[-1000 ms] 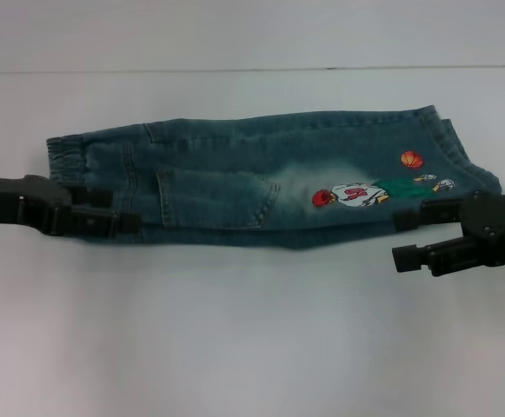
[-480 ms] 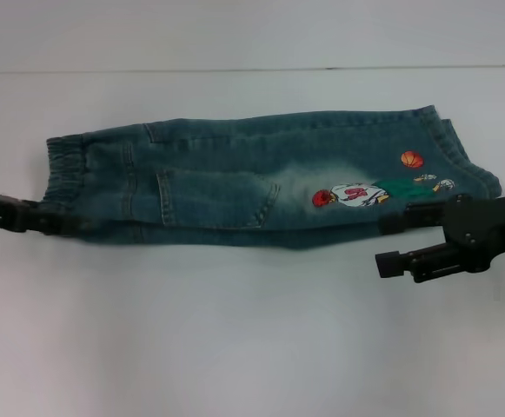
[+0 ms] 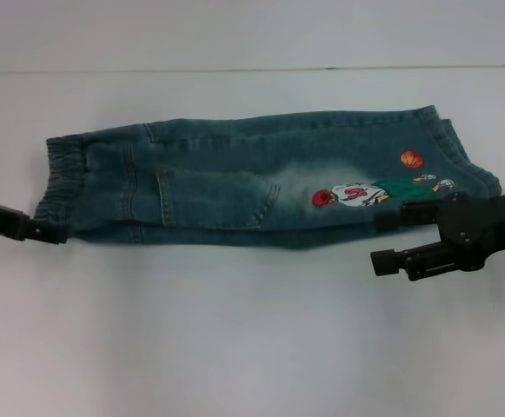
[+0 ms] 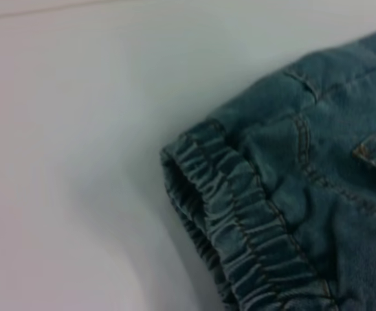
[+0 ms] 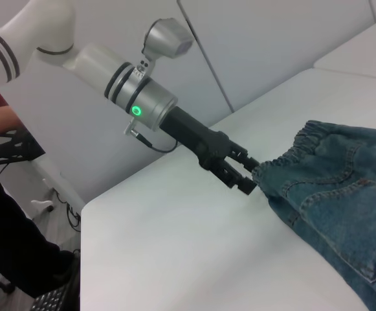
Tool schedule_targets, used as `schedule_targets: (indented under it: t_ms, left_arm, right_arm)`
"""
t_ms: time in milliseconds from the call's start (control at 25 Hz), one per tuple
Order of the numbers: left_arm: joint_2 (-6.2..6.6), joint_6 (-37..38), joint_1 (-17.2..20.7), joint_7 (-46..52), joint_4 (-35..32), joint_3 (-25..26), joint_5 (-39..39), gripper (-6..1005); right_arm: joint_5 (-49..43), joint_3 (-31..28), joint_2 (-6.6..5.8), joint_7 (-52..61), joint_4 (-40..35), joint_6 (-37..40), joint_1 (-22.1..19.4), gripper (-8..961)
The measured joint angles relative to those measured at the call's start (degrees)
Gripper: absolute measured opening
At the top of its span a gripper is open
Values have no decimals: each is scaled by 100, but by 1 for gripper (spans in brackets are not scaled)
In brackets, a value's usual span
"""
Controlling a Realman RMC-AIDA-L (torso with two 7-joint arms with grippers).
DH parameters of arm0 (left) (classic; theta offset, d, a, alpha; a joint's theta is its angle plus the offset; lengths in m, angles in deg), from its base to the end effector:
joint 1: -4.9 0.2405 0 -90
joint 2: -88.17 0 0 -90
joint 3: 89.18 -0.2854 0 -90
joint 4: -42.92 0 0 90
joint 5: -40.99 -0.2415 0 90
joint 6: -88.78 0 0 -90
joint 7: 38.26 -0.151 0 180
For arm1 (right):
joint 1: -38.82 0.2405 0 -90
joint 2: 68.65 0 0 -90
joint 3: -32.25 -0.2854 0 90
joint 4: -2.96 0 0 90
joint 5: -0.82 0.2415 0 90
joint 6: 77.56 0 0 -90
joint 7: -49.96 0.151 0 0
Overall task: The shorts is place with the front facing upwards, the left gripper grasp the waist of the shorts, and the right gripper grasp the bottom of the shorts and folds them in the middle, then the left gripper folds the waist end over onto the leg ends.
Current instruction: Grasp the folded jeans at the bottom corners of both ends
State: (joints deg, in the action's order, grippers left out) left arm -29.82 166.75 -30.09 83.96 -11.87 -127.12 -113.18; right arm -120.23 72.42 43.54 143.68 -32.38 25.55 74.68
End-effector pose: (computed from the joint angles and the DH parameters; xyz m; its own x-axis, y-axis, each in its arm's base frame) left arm -0.3474 0.4149 0.0487 0.5849 0.7996 0.1363 0.7407 -0.4581 -0.4914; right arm 0.2843 0.3705 0.0181 0.7741 -0.5169 -0.3656 -0.5055 -0.8522 0.1346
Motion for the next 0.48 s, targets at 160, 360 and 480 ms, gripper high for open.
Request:
schedule_targets:
  t_ms: [160, 360, 480]
  left_arm:
    - [-48, -131, -29, 75, 16, -142, -25, 895]
    - [-60, -228, -58, 248, 40, -340, -45, 853]
    - [-82, -244, -80, 354, 19, -354, -95, 828]
  right_arm:
    - [7, 10, 21, -14, 4, -75, 7, 918]
    - [6, 20, 47, -76, 30, -129, 9, 916]
    - [5, 4, 51, -87, 36, -148, 9, 915]
